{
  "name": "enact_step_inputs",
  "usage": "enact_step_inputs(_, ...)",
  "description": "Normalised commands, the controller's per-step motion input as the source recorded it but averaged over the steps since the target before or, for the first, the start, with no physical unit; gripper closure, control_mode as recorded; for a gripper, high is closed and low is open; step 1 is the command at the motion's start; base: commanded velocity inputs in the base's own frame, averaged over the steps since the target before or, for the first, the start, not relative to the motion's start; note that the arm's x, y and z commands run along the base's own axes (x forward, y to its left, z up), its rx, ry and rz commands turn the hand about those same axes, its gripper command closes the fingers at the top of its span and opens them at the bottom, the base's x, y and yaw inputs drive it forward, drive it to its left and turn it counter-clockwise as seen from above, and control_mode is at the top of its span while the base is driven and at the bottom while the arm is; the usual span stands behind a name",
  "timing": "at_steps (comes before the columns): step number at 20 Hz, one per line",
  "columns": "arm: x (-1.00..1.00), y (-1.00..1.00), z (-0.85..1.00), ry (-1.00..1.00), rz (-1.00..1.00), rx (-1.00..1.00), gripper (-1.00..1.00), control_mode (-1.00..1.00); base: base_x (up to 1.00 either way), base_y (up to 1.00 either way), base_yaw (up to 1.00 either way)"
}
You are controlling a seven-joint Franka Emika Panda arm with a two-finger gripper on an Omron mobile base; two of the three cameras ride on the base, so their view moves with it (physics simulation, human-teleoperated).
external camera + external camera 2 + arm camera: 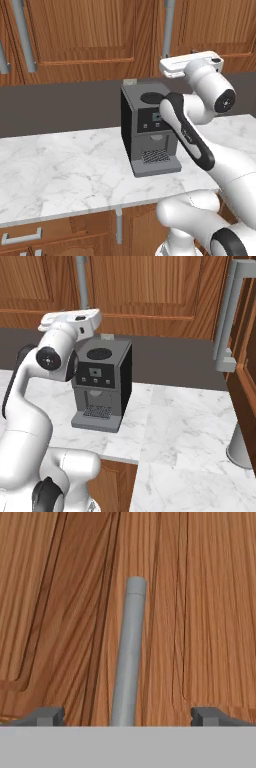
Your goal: Get the candle and the beer from the cabinet and move them to the dining counter.
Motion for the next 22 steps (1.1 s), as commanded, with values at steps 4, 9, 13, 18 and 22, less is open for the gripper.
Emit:
enact_step_inputs(4,0.43,0.0,0.07,-0.06,0.0,0.0,-1.0,-1.0,0.0,0.0,0.0)
enact_step_inputs(9,0.34,0.02,0.09,0.0,0.0,0.0,-1.0,-1.0,0.0,0.0,0.0)
enact_step_inputs(13,0.26,0.0,0.0,0.0,0.0,0.0,-1.0,-1.0,0.0,0.0,0.0)
enact_step_inputs(18,0.27,0.02,0.0,0.0,0.0,0.0,-1.0,-1.0,0.0,0.0,0.0)
enact_step_inputs(22,0.2,0.0,0.0,0.0,0.0,0.0,-1.0,-1.0,0.0,0.0,0.0)
